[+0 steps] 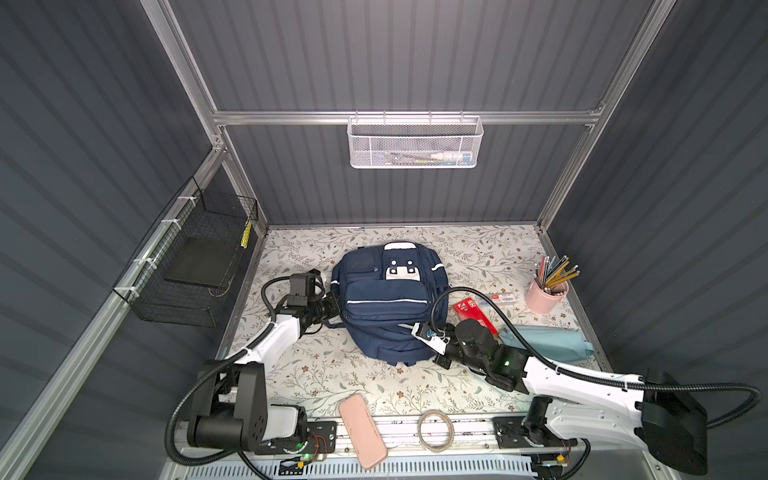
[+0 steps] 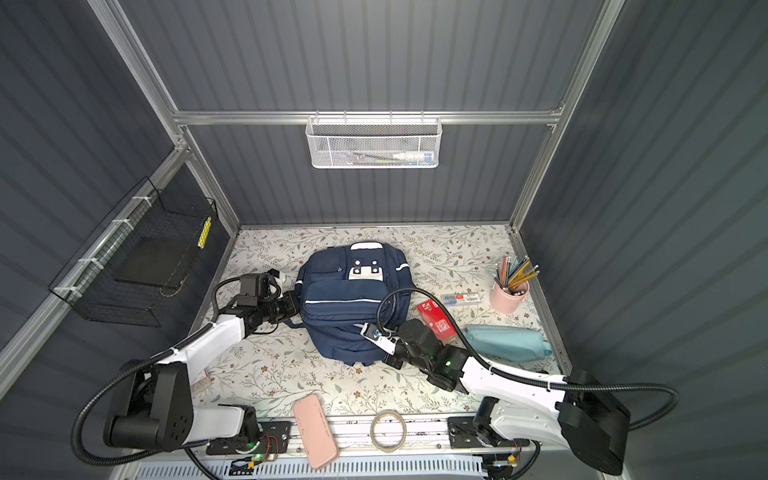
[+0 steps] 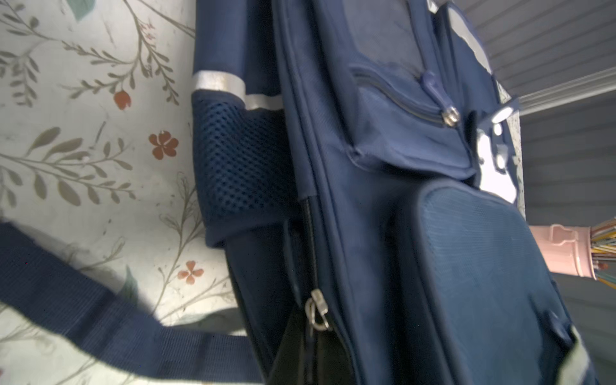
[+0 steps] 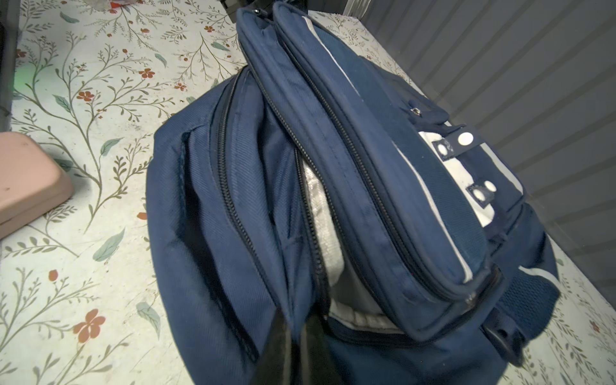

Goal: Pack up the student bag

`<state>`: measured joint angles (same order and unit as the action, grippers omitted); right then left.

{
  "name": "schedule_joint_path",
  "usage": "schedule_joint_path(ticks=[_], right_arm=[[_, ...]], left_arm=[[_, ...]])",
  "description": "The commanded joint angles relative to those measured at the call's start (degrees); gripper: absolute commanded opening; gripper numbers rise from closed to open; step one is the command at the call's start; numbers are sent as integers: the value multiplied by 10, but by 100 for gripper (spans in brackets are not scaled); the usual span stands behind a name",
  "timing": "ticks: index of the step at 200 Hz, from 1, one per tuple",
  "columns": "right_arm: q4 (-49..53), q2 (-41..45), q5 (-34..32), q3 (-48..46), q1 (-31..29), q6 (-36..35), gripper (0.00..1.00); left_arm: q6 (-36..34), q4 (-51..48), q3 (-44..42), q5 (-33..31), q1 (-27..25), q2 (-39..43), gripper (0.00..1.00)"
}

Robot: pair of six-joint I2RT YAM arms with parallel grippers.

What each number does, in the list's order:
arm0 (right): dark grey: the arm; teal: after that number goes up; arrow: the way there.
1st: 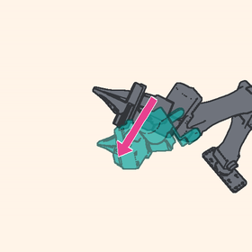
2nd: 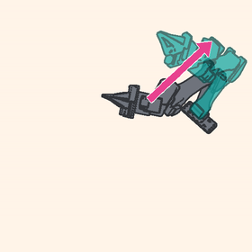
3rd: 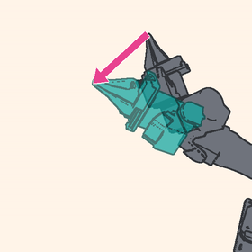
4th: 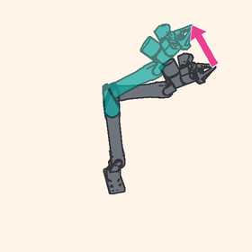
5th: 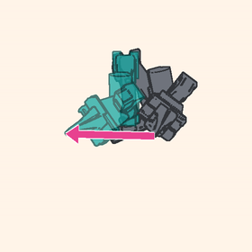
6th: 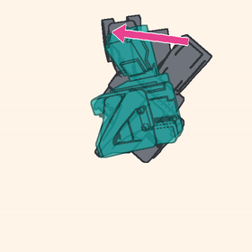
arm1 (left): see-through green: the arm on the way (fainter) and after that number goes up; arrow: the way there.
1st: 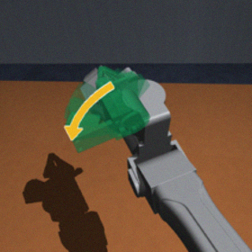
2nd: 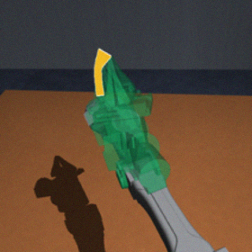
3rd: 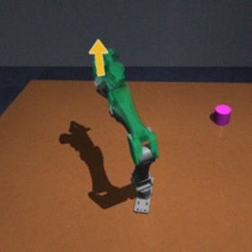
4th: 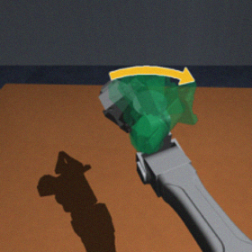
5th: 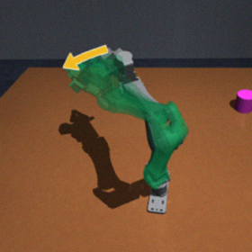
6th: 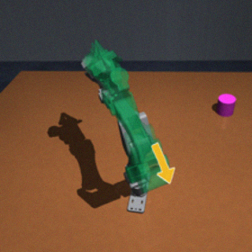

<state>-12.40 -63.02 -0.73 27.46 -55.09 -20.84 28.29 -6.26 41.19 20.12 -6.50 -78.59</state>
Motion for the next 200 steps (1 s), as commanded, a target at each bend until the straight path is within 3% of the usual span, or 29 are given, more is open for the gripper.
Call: schedule_joint_path(ticks=[1, 35, 57, 72, 96, 118, 142, 144, 146, 149, 167, 184, 200], right_arm=[[23, 34, 16, -13, 2, -7, 0], [17, 60, 15, -17, 2, -13, 0], [13, 56, 11, -14, 3, -17, 0], [21, 41, 14, -6, 3, -17, 8], [23, 8, 21, 10, 2, -12, 36], [11, -5, 17, 19, 2, 3, 44], [-6, 6, -10, 17, 2, 32, 52], [-8, 7, -15, 16, 2, 36, 53], [-12, 8, -23, 15, 2, 39, 53], [-17, 10, -34, 13, 2, 46, 56], [-15, 28, -101, 18, 14, 140, 68], [44, 53, -54, 39, 76, 275, 80], [103, 63, 31, 58, 151, 377, 83]], left_arm=[[17, 103, 3, -111, 47, -8, 0], [4, 116, 14, -109, 50, -45, 0], [23, 142, -14, -97, 50, -18, 0], [22, 102, -12, -102, 49, 20, 14], [23, 30, -5, -115, 50, 93, 32], [28, -8, -6, -90, 50, 123, 59], [23, -7, -17, -34, 46, 134, 78], [21, -6, -16, -30, 43, 135, 83], [18, -6, -15, -27, 37, 136, 96], [11, -6, -12, -27, 29, 137, 99], [-70, -51, 36, -76, -71, 128, 100], [-135, -74, 62, -119, -161, 117, 100], [-181, -83, 72, -145, -219, 112, 100]])
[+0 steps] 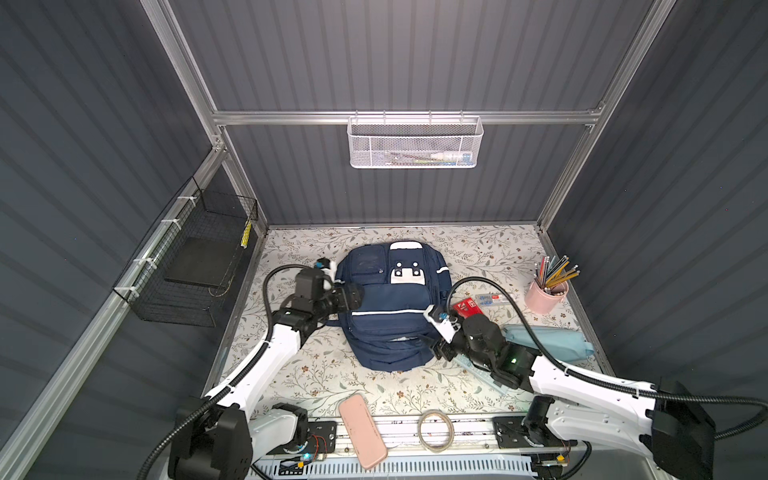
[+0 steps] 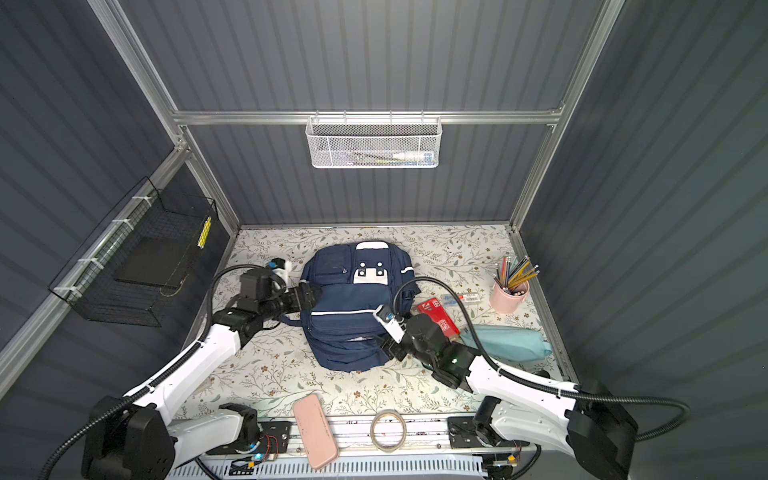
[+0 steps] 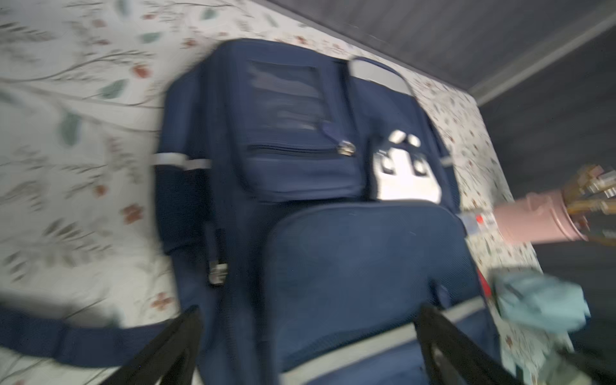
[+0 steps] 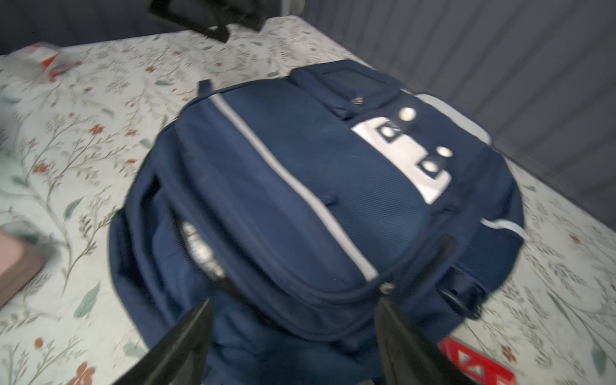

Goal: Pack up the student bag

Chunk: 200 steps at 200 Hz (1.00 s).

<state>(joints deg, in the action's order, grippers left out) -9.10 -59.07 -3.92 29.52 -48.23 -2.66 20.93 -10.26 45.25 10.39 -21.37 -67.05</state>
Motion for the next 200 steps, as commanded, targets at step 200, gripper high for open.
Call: schedule_joint_path(ticks=[200], right_arm=[[166, 90, 59, -1, 168, 309, 99]], left_arm=[[-280, -77, 68, -181, -301, -134, 100]])
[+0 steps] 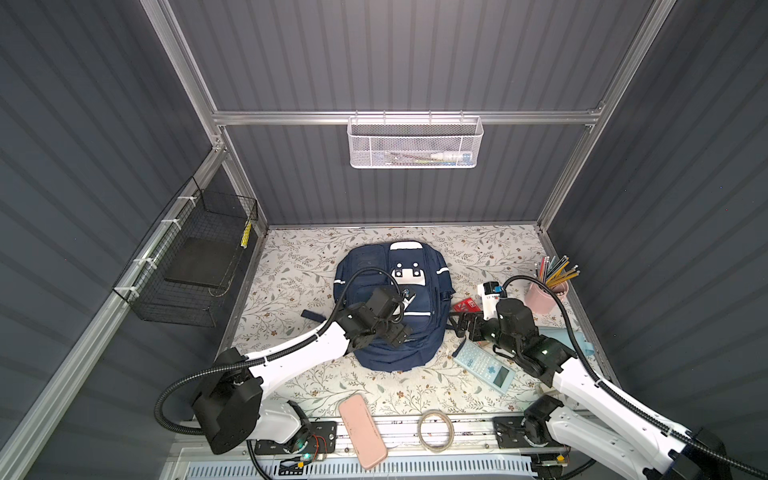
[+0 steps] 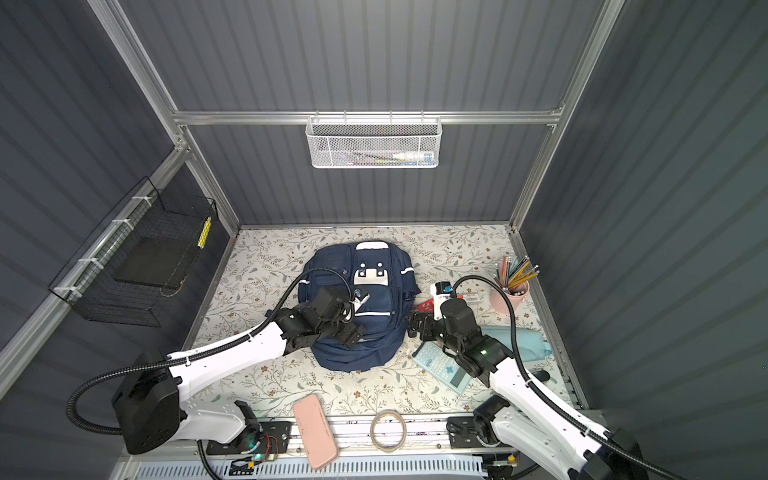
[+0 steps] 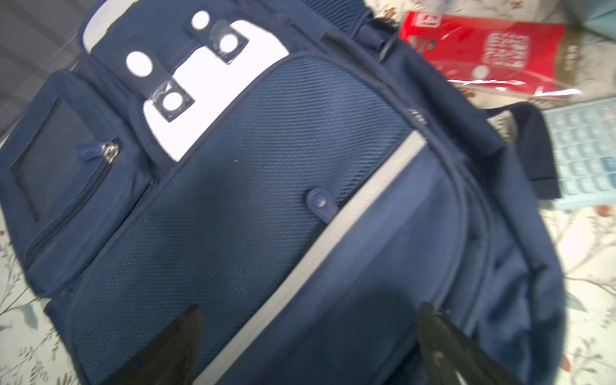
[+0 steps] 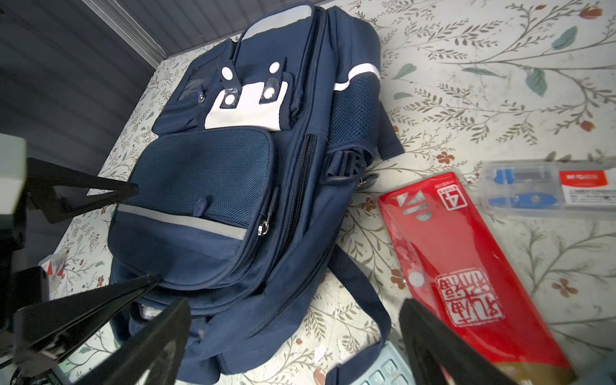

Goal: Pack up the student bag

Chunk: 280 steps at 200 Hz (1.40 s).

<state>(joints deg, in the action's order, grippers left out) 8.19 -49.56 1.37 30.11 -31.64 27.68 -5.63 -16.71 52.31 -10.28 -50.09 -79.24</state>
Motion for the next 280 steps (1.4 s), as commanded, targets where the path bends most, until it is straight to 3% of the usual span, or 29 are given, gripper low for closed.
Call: schedule_joint_path(ticks=[1, 20, 51, 62, 71, 78, 83, 86, 107, 140, 182, 217, 237, 280], right_arm=[[-6, -6, 7, -7, 1, 6, 99], [-7, -10, 11, -3, 1, 7, 99], [-5, -9, 11, -3, 1, 6, 99], [-4, -10, 12, -2, 2, 6, 99], [-3, -11, 16, -2, 1, 7, 99], [-2, -12, 18, -2, 2, 8, 99], [-1, -12, 19, -2, 2, 8, 99], [0, -12, 19, -2, 2, 7, 99], [27, -12, 15, 4, 1, 5, 99], [151, -40, 22, 37, 0, -21, 99], [287, -92, -52, 64, -4, 38, 99], [249, -118, -27, 10, 3, 75, 99], [242, -119, -45, -6, 7, 83, 99], [208, -138, -49, -23, 60, 84, 99]], left_arm=[[-15, -13, -2, 26, -15, -14, 100], [-11, -14, -6, 10, -31, -39, 100], [14, -18, 5, -98, -33, -76, 100], [21, -11, 12, -102, -33, -76, 91], [28, -5, 19, -88, -33, -70, 73], [33, 2, 22, -77, -33, -65, 42], [37, 7, 25, -74, -33, -61, 13], [42, 8, 26, -71, -33, -60, 0], [59, -11, 49, -66, -32, -45, 0], [98, -89, 117, -89, -15, -6, 0], [122, -121, 154, 3, 51, 17, 0], [149, -109, 135, 65, 76, 19, 0], [161, -92, 119, 85, 81, 27, 0], [184, -74, 98, 82, 82, 40, 0]])
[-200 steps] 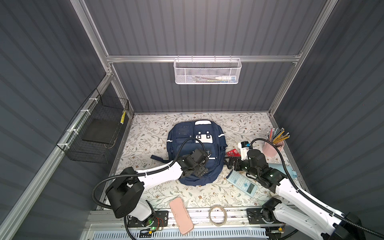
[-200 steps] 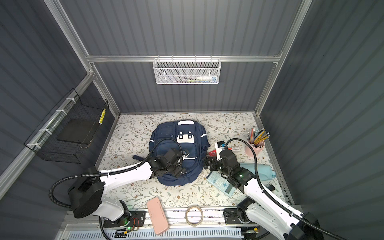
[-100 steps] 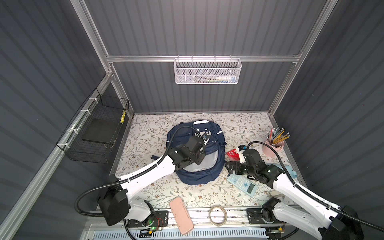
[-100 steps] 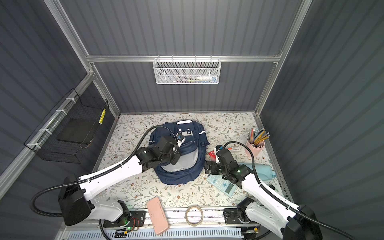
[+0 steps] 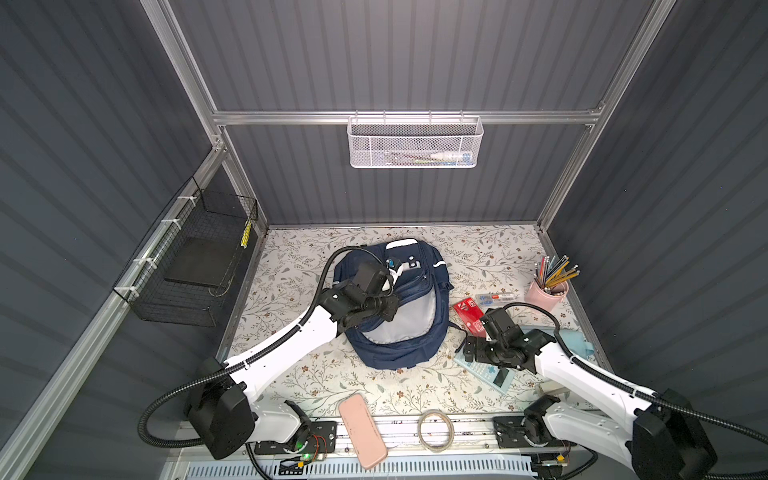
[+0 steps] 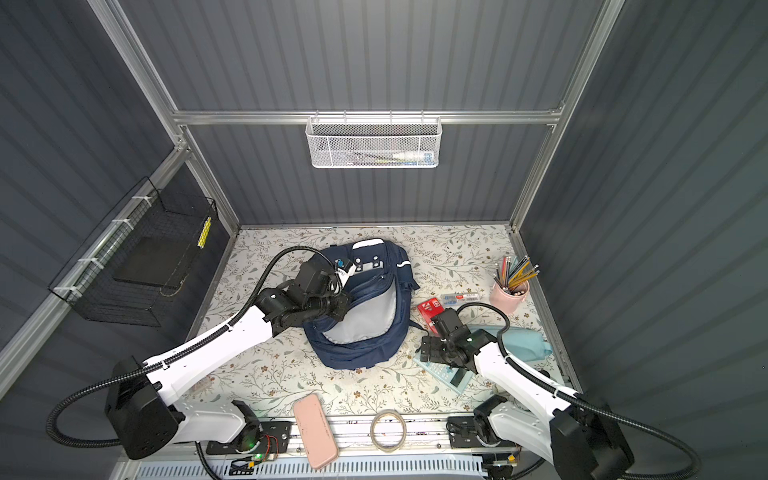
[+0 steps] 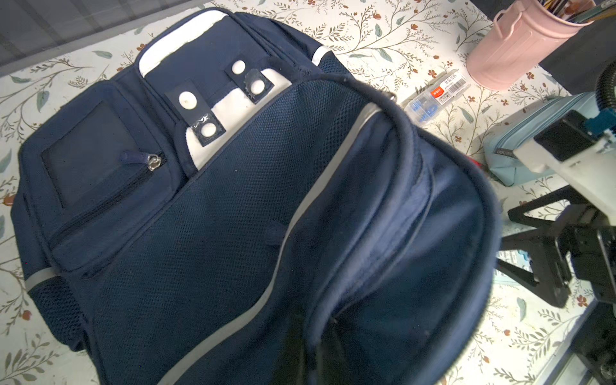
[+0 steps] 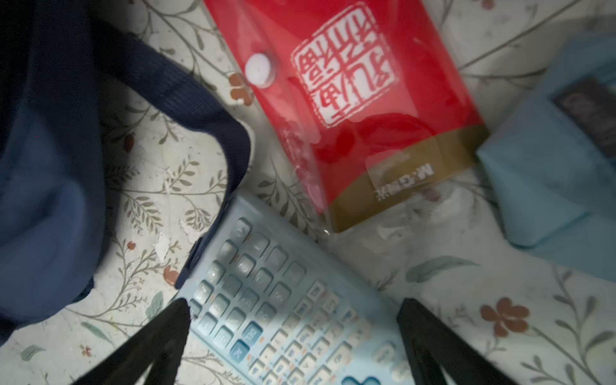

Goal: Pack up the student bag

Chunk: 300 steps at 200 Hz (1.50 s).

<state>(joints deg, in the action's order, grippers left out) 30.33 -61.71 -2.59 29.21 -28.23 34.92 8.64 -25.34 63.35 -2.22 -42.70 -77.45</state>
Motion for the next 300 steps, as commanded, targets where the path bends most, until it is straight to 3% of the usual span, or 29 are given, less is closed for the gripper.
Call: schedule_joint_path(ticks=[1, 47, 91, 115, 155, 182, 262, 300], right_arm=[[-13, -18, -8, -14, 26, 11, 99], [23, -46, 62, -4, 27, 29, 99], [26, -8, 108, -22, -27, 64, 99], [53, -21, 51, -3, -83, 63, 99], [89, -164, -23, 67, -166, 51, 99], [108, -237, -51, 103, -180, 49, 97], [89, -183, -21, 95, -198, 71, 99], [78, -224, -32, 81, -212, 61, 87]], left_arm=[[41, 13, -13, 2, 8, 21, 0], [56, 33, -28, 26, 8, 19, 0], [52, 43, -26, 32, 8, 17, 0], [49, 40, -27, 30, 8, 15, 0], [51, 37, -30, 26, 8, 17, 0], [56, 33, -32, 19, 8, 23, 0], [76, 30, -14, 41, 9, 21, 0], [87, 27, -7, 35, 9, 24, 0]])
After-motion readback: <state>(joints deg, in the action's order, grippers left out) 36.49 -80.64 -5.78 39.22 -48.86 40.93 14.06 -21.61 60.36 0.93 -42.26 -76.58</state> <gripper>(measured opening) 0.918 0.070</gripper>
